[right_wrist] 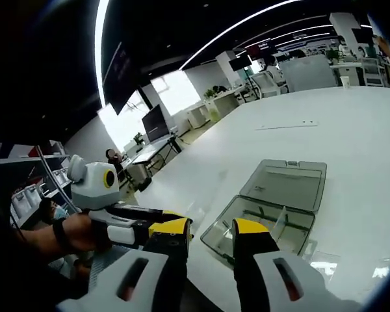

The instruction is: Insert the divider into the dual guide fixture by aligning both edges with the guide slots and pushing it downward to the bottom, including one-sided entry, uneven engagement, binding, and posture correction.

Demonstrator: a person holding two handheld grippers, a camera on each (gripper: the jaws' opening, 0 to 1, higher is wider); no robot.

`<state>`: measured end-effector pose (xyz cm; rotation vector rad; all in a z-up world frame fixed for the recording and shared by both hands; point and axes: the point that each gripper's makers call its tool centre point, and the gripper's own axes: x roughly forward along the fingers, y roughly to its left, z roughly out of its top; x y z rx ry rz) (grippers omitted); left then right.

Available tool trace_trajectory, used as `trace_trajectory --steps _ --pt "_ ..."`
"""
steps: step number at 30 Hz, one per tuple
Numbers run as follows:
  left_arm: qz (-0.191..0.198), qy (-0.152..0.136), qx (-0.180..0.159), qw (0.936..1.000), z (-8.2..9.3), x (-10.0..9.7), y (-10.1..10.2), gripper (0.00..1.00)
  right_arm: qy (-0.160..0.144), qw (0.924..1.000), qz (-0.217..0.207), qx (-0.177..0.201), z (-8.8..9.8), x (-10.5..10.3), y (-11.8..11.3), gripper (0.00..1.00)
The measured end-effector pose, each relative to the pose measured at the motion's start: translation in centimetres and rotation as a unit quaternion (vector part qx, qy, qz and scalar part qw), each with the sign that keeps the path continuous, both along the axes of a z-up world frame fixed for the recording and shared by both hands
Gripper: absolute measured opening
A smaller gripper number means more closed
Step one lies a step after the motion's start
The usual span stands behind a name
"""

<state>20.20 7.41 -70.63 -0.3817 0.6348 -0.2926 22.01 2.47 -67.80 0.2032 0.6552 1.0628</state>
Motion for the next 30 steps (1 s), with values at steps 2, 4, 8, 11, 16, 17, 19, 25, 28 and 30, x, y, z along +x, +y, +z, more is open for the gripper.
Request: trace_trajectory --steps 2,4,8,11,16,17,19,25,28,30 --pt "-0.007 -0.002 -0.005 1.0000 0.2 -0.1 -0.5 0.31 -0.001 1.0000 0.000 0.002 0.1 0.0 0.0 0.21" --pt "-0.010 -0.007 -0.014 0.9998 0.5 -0.3 -1.0 0.31 0.000 1.0000 -0.002 0.008 0.3 0.0 -0.1 0.20" --pt "-0.020 -0.011 -0.035 0.9991 0.8 -0.3 -2.0 0.31 0.000 0.9999 -0.005 0.012 0.3 0.1 -0.2 0.17" --pt "-0.020 -0.016 -0.047 0.9985 1.1 -0.3 -2.5 0.31 -0.001 0.9999 -0.009 0.013 0.3 0.2 -0.2 0.16" --pt "-0.025 -0.017 -0.063 0.9975 1.3 -0.4 -3.3 0.31 -0.002 0.9998 -0.015 0.015 0.3 0.3 -0.4 0.15" --pt "-0.028 -0.016 -0.067 0.9972 1.3 -0.5 -3.6 0.31 -0.001 0.9998 -0.015 0.015 0.3 0.2 -0.4 0.14" --pt "-0.032 -0.018 -0.070 0.9969 1.3 -0.6 -3.9 0.31 -0.001 0.9998 -0.015 0.013 0.3 0.2 -0.4 0.14" --pt "-0.030 -0.019 -0.087 0.9956 1.5 -0.5 -4.4 0.31 -0.002 0.9998 -0.019 0.009 0.2 0.2 -0.6 0.12" --pt "-0.030 -0.019 -0.093 0.9951 1.6 -0.6 -4.6 0.31 0.001 0.9998 -0.020 0.009 0.1 0.3 -0.6 0.11" --pt "-0.030 -0.019 -0.095 0.9949 1.6 -0.6 -4.7 0.31 -0.001 0.9997 -0.022 0.010 0.2 0.3 -0.6 0.10"
